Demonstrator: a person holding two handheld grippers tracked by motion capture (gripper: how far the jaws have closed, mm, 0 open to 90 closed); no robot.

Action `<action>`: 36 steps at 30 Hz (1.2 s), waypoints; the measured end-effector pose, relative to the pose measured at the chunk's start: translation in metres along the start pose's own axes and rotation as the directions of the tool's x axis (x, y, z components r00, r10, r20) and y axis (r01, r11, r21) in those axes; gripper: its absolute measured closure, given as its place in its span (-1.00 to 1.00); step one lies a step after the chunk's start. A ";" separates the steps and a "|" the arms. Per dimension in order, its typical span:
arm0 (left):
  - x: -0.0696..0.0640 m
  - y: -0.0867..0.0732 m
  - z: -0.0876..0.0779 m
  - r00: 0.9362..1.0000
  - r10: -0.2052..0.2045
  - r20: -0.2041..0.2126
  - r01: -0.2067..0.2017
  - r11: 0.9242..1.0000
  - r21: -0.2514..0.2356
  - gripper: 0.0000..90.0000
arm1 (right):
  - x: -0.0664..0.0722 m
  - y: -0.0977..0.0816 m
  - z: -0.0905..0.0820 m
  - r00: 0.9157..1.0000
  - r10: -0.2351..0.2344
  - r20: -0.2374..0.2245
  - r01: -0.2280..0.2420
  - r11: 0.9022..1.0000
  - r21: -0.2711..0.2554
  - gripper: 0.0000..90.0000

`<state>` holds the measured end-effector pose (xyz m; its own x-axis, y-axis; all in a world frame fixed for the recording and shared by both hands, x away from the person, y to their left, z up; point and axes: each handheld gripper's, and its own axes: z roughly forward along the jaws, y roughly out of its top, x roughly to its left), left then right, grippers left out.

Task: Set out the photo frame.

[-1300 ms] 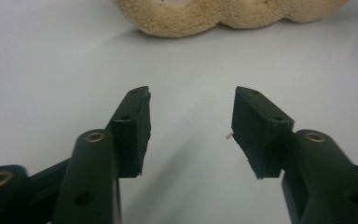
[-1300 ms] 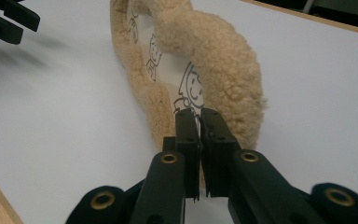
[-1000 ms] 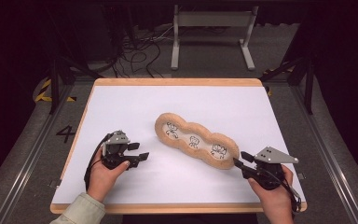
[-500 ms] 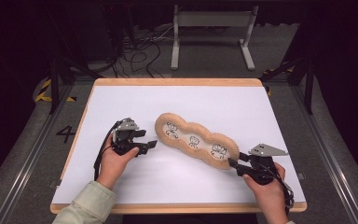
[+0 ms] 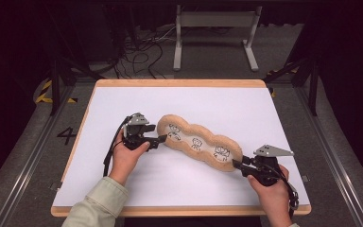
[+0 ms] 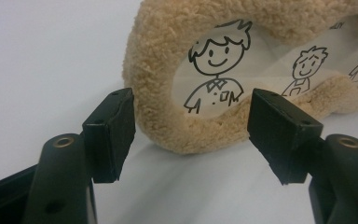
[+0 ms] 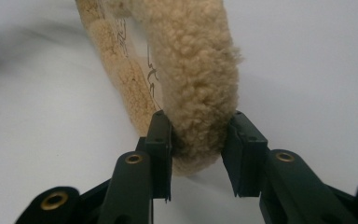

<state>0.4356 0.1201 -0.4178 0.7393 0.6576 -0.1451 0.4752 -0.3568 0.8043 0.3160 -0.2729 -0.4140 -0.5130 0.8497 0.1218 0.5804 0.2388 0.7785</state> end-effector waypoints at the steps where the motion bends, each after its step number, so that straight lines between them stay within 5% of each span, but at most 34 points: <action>1: 0.000 0.001 0.003 1.000 0.000 0.004 0.000 1.000 0.002 -0.27 | 0.000 0.000 0.000 1.000 -0.003 0.000 0.003 1.000 -0.002 0.46; 10: 0.011 0.001 0.016 0.998 -0.018 -0.058 0.019 0.999 0.028 -0.20 | 0.001 -0.001 0.000 1.000 -0.009 0.001 0.009 1.000 -0.003 0.46; 16: 0.015 0.000 0.028 0.999 -0.012 -0.034 0.013 1.000 0.024 -0.07 | 0.000 -0.001 0.000 1.000 -0.017 0.001 0.017 1.000 -0.005 0.46; 18: 0.014 0.000 0.028 1.000 -0.018 -0.023 0.019 1.000 0.016 0.12 | 0.000 -0.001 0.000 1.000 -0.018 0.001 0.018 1.000 -0.006 0.45; 20: 0.014 0.000 0.026 0.999 -0.007 -0.051 0.008 1.000 0.021 0.30 | 0.000 -0.001 0.000 1.000 -0.017 -0.002 0.017 1.000 -0.008 0.45; 23: 0.019 -0.001 0.023 0.999 -0.027 -0.034 0.028 1.000 0.014 0.50 | 0.000 -0.001 0.000 1.000 -0.014 -0.003 0.014 1.000 -0.005 0.45; 36: 0.005 -0.005 -0.004 0.998 0.009 -0.056 -0.009 1.000 -0.001 0.50 | -0.003 0.010 -0.006 0.999 -0.032 0.001 0.032 0.999 -0.016 0.47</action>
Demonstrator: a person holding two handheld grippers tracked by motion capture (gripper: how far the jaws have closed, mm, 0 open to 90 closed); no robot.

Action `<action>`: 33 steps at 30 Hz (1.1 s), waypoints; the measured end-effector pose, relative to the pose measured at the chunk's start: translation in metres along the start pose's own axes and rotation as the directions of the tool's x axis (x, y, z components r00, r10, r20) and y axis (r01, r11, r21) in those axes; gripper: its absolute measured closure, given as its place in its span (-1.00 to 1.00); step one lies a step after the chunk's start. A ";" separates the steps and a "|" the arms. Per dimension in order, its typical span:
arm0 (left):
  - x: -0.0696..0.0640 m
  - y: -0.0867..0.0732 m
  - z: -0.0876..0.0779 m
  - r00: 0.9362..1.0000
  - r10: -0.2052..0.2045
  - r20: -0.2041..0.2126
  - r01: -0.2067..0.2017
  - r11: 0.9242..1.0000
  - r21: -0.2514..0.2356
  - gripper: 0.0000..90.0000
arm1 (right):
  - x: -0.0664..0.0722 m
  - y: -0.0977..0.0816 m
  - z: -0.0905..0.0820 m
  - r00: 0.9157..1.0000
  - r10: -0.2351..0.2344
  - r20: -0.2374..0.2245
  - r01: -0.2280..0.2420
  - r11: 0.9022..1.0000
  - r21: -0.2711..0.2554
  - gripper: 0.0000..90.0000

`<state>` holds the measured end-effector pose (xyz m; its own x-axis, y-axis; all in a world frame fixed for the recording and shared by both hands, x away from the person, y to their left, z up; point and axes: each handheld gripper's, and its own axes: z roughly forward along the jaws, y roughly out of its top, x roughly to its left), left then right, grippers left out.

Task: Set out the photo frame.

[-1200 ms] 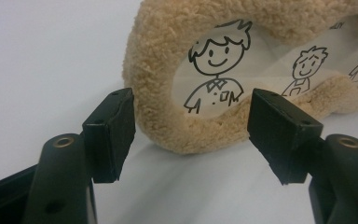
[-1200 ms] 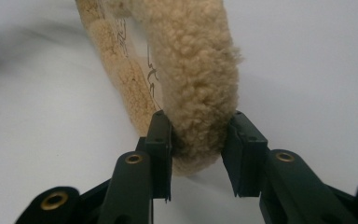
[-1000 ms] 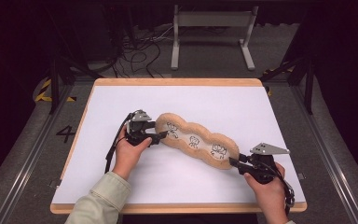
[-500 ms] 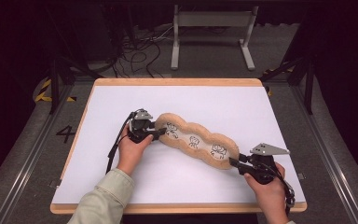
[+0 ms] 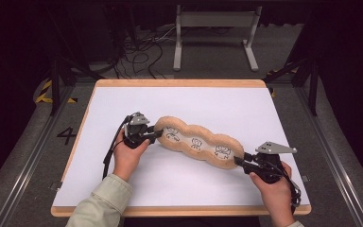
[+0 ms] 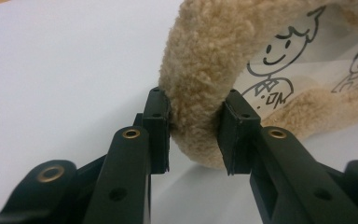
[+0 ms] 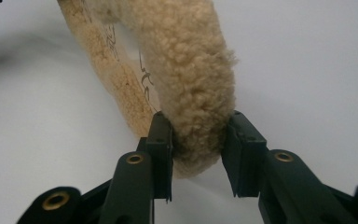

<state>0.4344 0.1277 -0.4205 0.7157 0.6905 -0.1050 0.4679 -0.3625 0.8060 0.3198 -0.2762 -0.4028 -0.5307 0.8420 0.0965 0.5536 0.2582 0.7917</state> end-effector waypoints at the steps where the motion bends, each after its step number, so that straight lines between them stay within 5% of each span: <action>1: -0.001 -0.002 -0.005 1.000 -0.007 0.000 0.007 1.000 -0.008 0.50 | 0.000 0.002 0.000 1.000 -0.004 -0.006 0.004 1.000 -0.006 0.47; 19: -0.020 -0.014 -0.049 0.999 -0.017 -0.037 0.015 0.999 -0.050 0.45 | -0.012 0.034 0.013 1.000 -0.026 0.014 0.027 0.998 -0.054 0.49; 27: -0.022 -0.020 -0.050 0.998 -0.026 -0.055 0.024 0.999 -0.027 0.45 | -0.010 0.044 0.029 0.993 -0.083 0.079 0.086 0.996 -0.035 0.50; 33: -0.020 -0.022 -0.048 0.998 -0.031 -0.061 0.030 0.999 -0.012 0.44 | -0.013 0.046 0.041 0.993 -0.080 0.087 0.082 0.996 -0.019 0.50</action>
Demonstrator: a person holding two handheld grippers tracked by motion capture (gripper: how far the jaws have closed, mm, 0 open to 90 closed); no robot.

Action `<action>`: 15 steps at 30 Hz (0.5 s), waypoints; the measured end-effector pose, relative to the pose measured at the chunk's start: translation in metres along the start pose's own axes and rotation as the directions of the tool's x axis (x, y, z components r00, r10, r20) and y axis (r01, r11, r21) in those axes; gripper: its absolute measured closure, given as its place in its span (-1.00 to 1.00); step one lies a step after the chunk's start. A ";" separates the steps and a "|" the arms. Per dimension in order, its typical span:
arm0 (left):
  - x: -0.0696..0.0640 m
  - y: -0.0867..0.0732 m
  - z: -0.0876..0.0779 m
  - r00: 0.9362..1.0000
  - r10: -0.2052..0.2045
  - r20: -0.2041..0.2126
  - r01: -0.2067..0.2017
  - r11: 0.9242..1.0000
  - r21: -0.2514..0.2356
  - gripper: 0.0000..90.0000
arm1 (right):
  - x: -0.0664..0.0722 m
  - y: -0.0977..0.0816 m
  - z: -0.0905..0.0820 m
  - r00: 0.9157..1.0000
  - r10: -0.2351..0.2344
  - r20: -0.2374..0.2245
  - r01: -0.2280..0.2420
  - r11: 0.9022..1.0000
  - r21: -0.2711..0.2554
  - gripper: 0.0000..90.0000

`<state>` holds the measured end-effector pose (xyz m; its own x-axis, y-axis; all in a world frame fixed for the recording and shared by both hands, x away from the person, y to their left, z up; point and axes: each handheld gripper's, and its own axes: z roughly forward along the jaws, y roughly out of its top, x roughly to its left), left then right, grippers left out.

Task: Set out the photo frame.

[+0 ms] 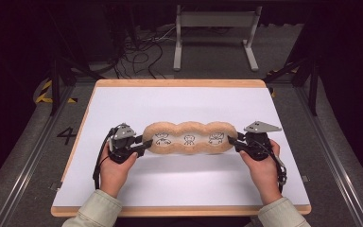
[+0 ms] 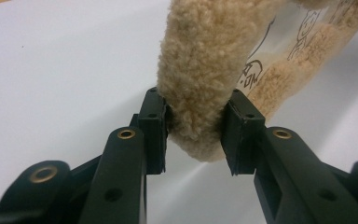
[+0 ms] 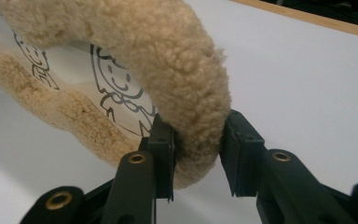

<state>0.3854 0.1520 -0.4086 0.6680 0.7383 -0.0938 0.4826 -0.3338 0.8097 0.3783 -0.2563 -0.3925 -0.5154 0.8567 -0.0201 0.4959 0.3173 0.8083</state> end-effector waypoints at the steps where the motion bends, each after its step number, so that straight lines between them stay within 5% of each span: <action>1: 0.002 0.000 0.001 1.000 0.001 -0.001 -0.001 1.000 0.003 0.44 | 0.000 0.000 0.001 1.000 0.001 0.001 -0.001 1.000 0.001 0.50; 10: 0.013 -0.007 0.028 0.998 -0.065 0.023 0.063 0.997 0.044 0.45 | -0.005 -0.007 0.013 1.000 0.018 0.001 -0.018 0.999 0.037 0.50; 15: 0.015 -0.008 0.029 0.997 -0.071 0.030 0.070 0.997 0.042 0.45 | -0.008 -0.009 0.015 0.999 0.032 -0.011 -0.031 0.999 0.042 0.50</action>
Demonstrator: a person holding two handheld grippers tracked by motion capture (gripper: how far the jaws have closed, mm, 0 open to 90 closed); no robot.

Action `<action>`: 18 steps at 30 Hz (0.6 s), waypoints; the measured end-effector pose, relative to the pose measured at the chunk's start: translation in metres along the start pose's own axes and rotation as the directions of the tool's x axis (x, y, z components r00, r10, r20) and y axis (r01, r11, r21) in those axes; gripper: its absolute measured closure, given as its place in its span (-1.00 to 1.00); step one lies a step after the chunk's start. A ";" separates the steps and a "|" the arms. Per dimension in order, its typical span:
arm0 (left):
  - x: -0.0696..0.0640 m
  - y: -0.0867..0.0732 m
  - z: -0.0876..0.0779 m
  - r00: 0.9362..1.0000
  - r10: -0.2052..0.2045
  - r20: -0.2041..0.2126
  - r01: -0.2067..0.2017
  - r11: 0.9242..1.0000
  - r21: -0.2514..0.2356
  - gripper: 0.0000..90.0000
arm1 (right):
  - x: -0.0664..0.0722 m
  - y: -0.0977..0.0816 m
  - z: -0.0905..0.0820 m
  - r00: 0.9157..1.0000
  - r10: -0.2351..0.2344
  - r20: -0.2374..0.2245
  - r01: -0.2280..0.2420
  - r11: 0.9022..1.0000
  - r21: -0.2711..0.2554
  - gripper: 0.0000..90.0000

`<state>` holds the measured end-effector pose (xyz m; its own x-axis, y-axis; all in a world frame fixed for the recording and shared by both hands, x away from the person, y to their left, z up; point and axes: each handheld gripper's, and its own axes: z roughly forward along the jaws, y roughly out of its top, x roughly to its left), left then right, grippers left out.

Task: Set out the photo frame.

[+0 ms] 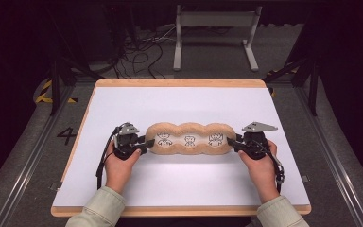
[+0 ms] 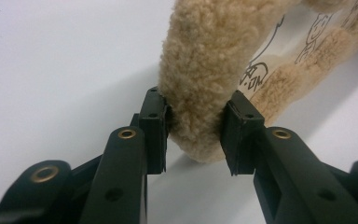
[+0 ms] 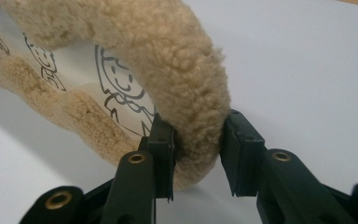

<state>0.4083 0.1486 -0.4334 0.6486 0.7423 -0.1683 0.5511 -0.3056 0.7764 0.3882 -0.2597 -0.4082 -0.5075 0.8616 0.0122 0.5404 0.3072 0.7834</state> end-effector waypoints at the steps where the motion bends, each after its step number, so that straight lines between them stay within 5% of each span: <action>1: 0.000 0.000 0.000 1.000 -0.001 0.000 0.001 1.000 0.000 0.45 | 0.000 0.000 0.000 1.000 -0.003 -0.002 0.003 1.000 0.000 0.49; 5: -0.002 0.000 0.000 1.000 0.008 -0.022 -0.008 1.000 -0.011 0.37 | -0.002 -0.001 -0.001 1.000 0.013 -0.018 -0.013 1.000 -0.001 0.40; 13: 0.000 0.000 -0.006 1.000 -0.003 0.002 0.003 1.000 0.009 -0.25 | -0.008 -0.005 -0.010 0.999 0.030 -0.024 -0.030 0.999 -0.011 -0.07; 18: -0.006 0.001 -0.019 0.999 0.036 0.002 -0.036 0.999 -0.005 -0.31 | -0.007 -0.007 -0.020 0.999 0.007 -0.049 -0.009 1.000 -0.030 -0.17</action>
<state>0.3947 0.1548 -0.4206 0.6690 0.7296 -0.1416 0.5248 -0.3289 0.7851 0.3746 -0.2762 -0.4009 -0.5362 0.8427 0.0484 0.5241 0.2875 0.8017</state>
